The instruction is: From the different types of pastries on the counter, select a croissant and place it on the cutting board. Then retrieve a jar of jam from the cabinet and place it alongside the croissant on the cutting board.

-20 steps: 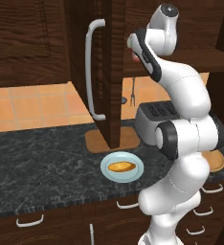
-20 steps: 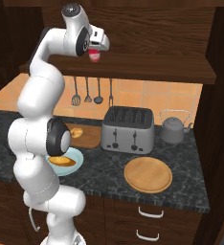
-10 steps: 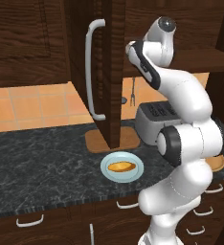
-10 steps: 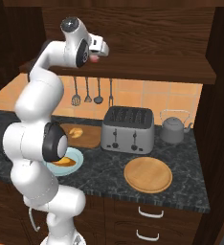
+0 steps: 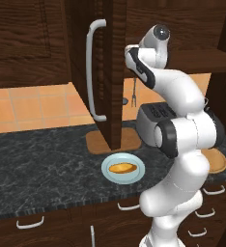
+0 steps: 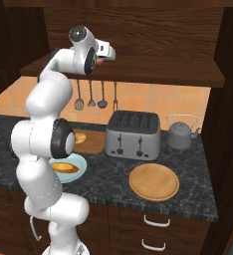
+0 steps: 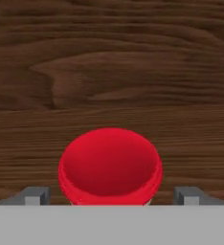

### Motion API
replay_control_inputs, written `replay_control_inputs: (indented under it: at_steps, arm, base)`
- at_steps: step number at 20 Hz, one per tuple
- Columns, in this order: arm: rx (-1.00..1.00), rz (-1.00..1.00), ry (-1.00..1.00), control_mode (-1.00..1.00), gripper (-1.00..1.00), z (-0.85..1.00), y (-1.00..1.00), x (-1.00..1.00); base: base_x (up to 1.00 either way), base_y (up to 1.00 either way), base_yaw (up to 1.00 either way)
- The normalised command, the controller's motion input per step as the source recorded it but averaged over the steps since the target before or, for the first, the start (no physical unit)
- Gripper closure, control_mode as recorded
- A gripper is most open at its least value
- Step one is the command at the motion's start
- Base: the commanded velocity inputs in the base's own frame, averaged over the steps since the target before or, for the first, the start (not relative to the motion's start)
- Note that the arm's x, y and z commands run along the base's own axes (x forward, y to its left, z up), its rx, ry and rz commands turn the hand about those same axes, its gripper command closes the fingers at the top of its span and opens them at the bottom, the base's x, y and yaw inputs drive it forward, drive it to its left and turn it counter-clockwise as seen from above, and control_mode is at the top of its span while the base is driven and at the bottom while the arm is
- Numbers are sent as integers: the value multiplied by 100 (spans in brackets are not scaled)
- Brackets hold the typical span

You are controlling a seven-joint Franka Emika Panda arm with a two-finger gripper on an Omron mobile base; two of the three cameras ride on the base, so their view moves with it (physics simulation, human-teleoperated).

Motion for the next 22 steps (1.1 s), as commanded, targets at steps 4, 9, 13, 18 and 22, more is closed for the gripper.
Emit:
replay_control_inputs:
  at_steps: [4,9,13,18,22]
  arm:
    - [0,0,1,-100,-100,7,0,42]
    - [-1,0,0,-100,100,0,4,31]
    - [0,0,0,-100,100,0,0,6]
    - [0,1,-5,-100,100,3,0,-23]
    - [0,7,-18,-100,100,1,14,-96]
  base:
    - [0,0,0]
    - [0,0,0]
    - [0,0,0]
    - [0,0,0]
    - [0,0,0]
